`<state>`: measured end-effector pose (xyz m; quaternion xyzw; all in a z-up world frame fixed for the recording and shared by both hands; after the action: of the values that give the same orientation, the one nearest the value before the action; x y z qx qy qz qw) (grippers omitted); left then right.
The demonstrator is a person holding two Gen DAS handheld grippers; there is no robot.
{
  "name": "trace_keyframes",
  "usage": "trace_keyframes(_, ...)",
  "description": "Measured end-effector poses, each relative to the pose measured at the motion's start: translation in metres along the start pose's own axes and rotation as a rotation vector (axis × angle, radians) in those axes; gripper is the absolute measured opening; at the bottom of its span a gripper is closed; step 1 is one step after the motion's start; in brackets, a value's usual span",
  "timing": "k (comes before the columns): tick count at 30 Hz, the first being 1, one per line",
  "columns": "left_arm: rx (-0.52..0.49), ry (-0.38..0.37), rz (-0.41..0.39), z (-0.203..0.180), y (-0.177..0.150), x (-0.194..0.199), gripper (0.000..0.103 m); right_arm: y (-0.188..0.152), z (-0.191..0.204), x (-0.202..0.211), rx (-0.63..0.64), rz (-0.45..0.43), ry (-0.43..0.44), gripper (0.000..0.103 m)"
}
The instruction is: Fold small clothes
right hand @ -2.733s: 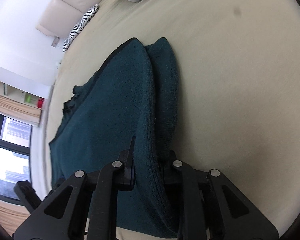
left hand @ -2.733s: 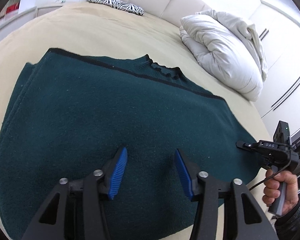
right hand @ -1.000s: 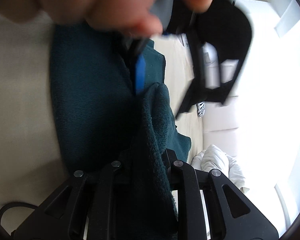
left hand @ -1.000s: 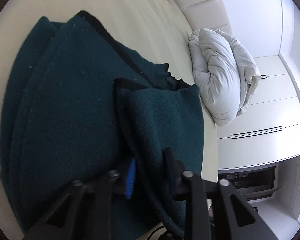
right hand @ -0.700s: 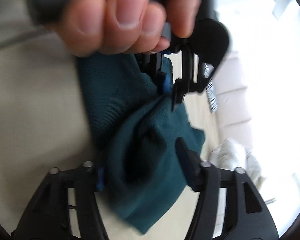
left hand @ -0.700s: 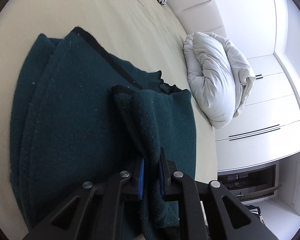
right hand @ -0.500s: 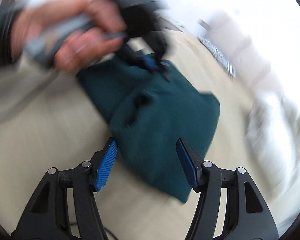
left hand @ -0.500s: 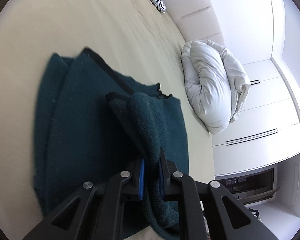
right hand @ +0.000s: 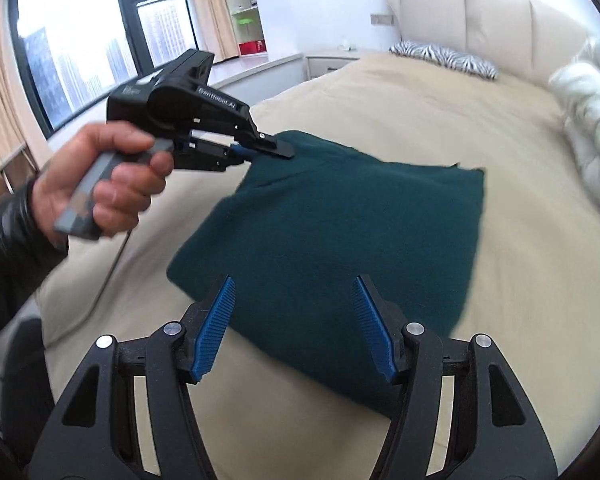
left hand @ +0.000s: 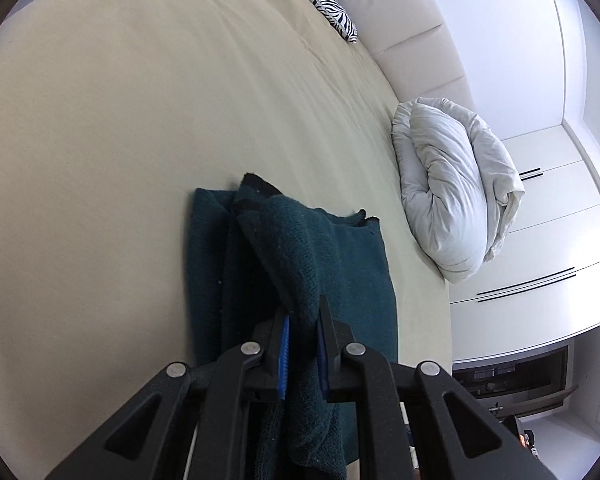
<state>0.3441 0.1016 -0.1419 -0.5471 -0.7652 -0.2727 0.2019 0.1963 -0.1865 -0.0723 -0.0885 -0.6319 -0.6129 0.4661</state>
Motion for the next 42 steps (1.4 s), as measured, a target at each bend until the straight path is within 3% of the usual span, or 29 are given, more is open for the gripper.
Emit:
trace_keyframes(4, -0.005, 0.022, -0.009, 0.004, 0.011, 0.004, 0.012, -0.003, 0.0, -0.022, -0.032, 0.063, 0.0, 0.054)
trace_keyframes(10, 0.013, 0.082, -0.003, 0.025, 0.007, -0.002, 0.013, -0.011, 0.019, -0.056, -0.053, 0.102, 0.083, 0.052)
trace_keyframes(14, 0.063, 0.056, -0.034, 0.042, -0.002, -0.002, 0.016, -0.021, 0.016, -0.054, -0.08, 0.101, 0.084, 0.053)
trace_keyframes(16, 0.058, 0.103, -0.075, 0.04, -0.004, 0.008, 0.022, -0.025, 0.012, -0.046, -0.1, 0.103, 0.104, 0.053)
trace_keyframes(21, -0.116, 0.238, -0.255, -0.001, -0.018, 0.057, 0.023, -0.028, 0.002, -0.003, -0.14, 0.052, 0.158, 0.052)
trace_keyframes(25, -0.324, 0.349, -0.28, -0.037, -0.052, 0.051, 0.023, -0.033, -0.036, 0.025, -0.313, -0.037, 0.254, 0.052)
trace_keyframes(28, -0.398, 0.438, -0.253, -0.039, -0.073, 0.027, 0.023, -0.046, -0.073, 0.03, -0.457, -0.034, 0.314, 0.052)
trace_keyframes(31, -0.377, 0.501, -0.203, -0.011, -0.076, 0.006, 0.026, -0.066, -0.096, 0.022, -0.565, 0.001, 0.351, 0.05)
trace_keyframes(33, -0.348, 0.474, -0.205, 0.006, -0.078, 0.006, 0.038, -0.079, -0.103, 0.023, -0.585, 0.016, 0.358, 0.042)
trace_keyframes(35, -0.345, 0.461, -0.213, 0.015, -0.082, 0.011, 0.047, -0.091, -0.109, 0.027, -0.591, 0.026, 0.381, 0.042)
trace_keyframes(38, -0.363, 0.464, -0.216, 0.012, -0.084, 0.012, 0.048, -0.102, -0.119, 0.027, -0.612, 0.036, 0.387, 0.042)
trace_keyframes(42, -0.376, 0.507, -0.261, -0.008, -0.086, 0.027, 0.044, -0.092, -0.123, 0.023, -0.596, 0.05, 0.392, 0.045)
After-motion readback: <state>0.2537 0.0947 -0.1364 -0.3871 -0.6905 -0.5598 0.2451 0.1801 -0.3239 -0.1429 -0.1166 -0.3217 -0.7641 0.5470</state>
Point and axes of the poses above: each gripper's, at about its wrist camera, not at the fingertips, and x roughly against the way its jaws point, z to its left, y to its top, the point moved 3 cm from there along -x, roughly the way its jaws point, and after that the axes turned 2 degrees about x, right-handed, at the moved point
